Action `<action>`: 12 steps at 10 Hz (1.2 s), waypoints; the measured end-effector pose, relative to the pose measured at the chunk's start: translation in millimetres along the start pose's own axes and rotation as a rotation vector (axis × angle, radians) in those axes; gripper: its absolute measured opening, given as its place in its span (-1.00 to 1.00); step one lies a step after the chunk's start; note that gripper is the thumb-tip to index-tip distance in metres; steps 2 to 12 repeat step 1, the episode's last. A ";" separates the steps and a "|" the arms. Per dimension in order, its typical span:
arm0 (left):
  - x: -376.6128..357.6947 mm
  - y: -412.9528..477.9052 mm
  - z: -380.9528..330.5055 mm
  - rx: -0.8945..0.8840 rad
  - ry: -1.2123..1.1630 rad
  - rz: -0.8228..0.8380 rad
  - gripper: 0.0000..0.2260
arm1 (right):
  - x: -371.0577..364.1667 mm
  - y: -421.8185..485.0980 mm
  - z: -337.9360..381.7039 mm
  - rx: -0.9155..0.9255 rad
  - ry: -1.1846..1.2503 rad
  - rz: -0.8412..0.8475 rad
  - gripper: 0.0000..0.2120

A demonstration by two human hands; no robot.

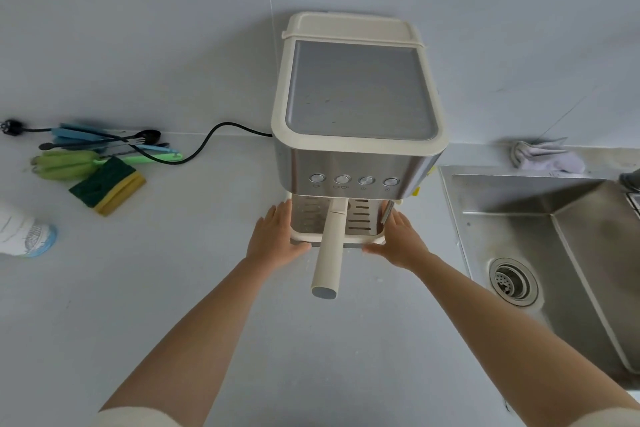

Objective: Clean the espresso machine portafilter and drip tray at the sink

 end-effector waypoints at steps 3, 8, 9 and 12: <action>6.8 -12.3 5.2 0.006 0.043 0.005 -0.28 | 1.8 -11.9 0.2 -0.014 0.003 -0.037 -0.05; 6.8 -12.3 5.2 0.006 0.043 0.005 -0.28 | 1.8 -11.9 0.2 -0.014 0.003 -0.037 -0.05; 6.8 -12.3 5.2 0.006 0.043 0.005 -0.28 | 1.8 -11.9 0.2 -0.014 0.003 -0.037 -0.05; 6.8 -12.3 5.2 0.006 0.043 0.005 -0.28 | 1.8 -11.9 0.2 -0.014 0.003 -0.037 -0.05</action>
Point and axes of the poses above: each hand's wrist, its own y-axis towards the middle knuckle, its own x-axis out of the back of the hand, z = x × y, the point moved 6 cm from there along y, towards the middle knuckle, and after that the axes turned 7 degrees about y, right-handed, at the moved point
